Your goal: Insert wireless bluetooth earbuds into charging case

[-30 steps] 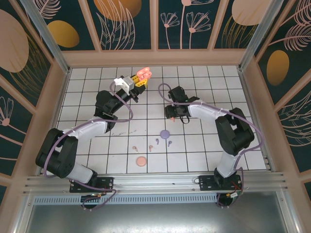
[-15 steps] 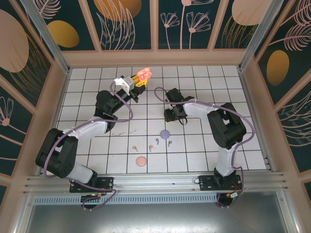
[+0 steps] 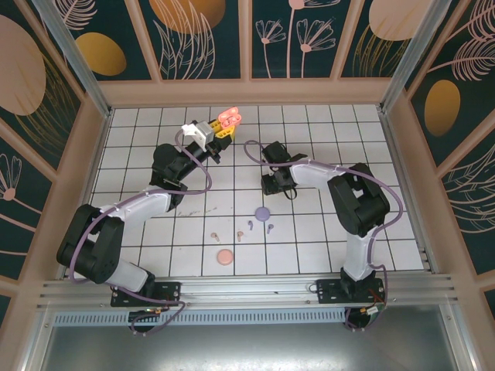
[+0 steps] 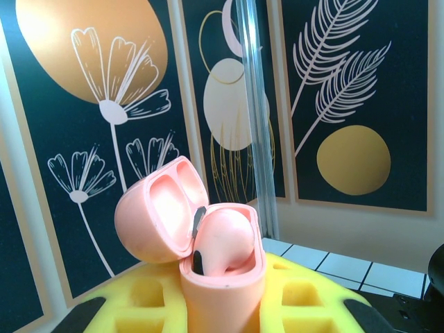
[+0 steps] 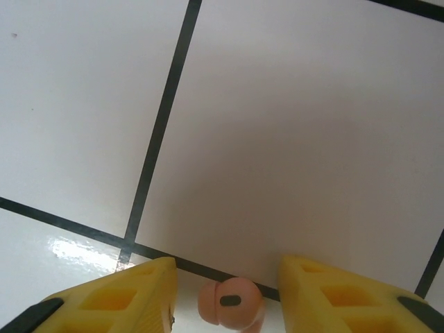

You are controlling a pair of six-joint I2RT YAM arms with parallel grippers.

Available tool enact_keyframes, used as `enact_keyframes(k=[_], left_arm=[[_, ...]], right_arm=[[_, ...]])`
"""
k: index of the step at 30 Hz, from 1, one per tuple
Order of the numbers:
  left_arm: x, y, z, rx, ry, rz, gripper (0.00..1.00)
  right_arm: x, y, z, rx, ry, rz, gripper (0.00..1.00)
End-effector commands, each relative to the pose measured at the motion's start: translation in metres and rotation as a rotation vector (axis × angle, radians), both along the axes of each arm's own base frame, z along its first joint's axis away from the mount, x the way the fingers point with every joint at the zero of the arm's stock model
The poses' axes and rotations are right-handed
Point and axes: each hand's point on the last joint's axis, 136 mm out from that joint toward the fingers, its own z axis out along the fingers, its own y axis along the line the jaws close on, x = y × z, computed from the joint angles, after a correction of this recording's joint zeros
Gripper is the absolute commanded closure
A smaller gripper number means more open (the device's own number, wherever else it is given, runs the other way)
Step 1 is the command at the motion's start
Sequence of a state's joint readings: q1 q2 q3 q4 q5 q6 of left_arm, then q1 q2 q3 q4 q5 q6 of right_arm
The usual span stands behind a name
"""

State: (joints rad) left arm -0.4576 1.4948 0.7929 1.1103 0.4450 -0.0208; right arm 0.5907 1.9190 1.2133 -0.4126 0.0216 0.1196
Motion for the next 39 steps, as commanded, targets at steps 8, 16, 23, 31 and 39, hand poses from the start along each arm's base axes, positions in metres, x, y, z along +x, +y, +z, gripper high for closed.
enact_keyframes(k=[8, 16, 23, 31, 39], left_arm=[[-0.007, -0.001, 0.021, -0.035, -0.042, -0.02, 1.0], [-0.006, -0.001, 0.022, -0.038, -0.04, -0.021, 1.0], [-0.006, -0.002, 0.022, -0.039, -0.037, -0.026, 1.0], [-0.006, -0.002, 0.023, -0.045, -0.035, -0.028, 1.0], [-0.005, -0.002, 0.024, -0.048, -0.036, -0.03, 1.0]], right_arm=[[-0.002, -0.002, -0.01, -0.08, 0.015, 0.023, 0.59], [-0.006, -0.007, -0.008, -0.088, 0.015, 0.006, 0.6], [-0.008, -0.012, -0.003, -0.069, 0.009, -0.012, 0.63], [-0.009, -0.014, 0.0, -0.06, 0.008, -0.017, 0.64], [-0.01, -0.016, 0.001, -0.053, 0.005, -0.024, 0.66]])
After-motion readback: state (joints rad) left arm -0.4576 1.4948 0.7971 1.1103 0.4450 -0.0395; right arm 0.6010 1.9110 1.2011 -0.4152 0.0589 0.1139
